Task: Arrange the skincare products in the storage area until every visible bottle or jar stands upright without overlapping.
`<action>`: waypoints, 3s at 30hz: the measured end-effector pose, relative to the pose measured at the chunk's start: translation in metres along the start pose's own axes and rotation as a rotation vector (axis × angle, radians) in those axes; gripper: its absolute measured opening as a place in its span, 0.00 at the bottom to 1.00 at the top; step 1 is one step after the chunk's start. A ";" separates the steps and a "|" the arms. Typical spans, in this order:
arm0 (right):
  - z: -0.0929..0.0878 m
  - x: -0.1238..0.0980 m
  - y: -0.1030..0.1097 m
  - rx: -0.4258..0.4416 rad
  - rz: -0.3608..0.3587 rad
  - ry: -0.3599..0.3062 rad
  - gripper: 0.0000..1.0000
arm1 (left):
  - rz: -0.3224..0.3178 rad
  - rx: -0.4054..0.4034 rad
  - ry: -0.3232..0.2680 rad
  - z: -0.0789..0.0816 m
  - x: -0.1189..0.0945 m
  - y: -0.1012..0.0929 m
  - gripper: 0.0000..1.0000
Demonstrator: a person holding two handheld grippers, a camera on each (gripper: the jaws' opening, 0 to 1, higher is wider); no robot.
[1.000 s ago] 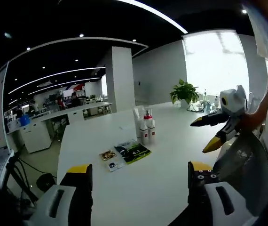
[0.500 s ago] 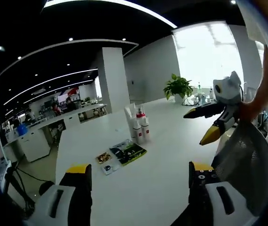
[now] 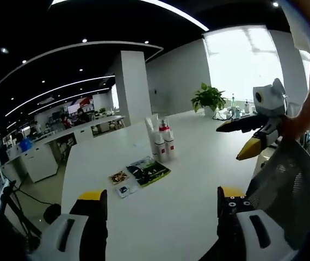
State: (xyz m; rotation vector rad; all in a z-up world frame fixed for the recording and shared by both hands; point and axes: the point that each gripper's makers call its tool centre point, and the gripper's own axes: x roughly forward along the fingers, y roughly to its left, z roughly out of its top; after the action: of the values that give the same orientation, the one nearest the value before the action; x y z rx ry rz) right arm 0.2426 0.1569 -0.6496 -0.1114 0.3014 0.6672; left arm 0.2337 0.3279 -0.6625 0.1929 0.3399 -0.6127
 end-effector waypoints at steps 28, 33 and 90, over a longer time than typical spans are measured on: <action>0.011 0.005 -0.001 0.026 -0.064 -0.003 0.90 | 0.003 -0.019 -0.017 0.000 -0.002 0.005 0.81; 0.011 0.004 -0.002 0.021 -0.067 -0.004 0.91 | -0.001 -0.017 -0.012 -0.001 -0.001 0.004 0.81; -0.006 0.015 0.029 0.001 0.039 0.086 0.93 | 0.029 -0.034 -0.005 -0.009 -0.002 0.014 0.82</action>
State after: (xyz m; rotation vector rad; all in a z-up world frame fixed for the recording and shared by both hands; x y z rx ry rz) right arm 0.2344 0.1868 -0.6597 -0.1338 0.3878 0.7024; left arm 0.2382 0.3425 -0.6691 0.1640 0.3422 -0.5787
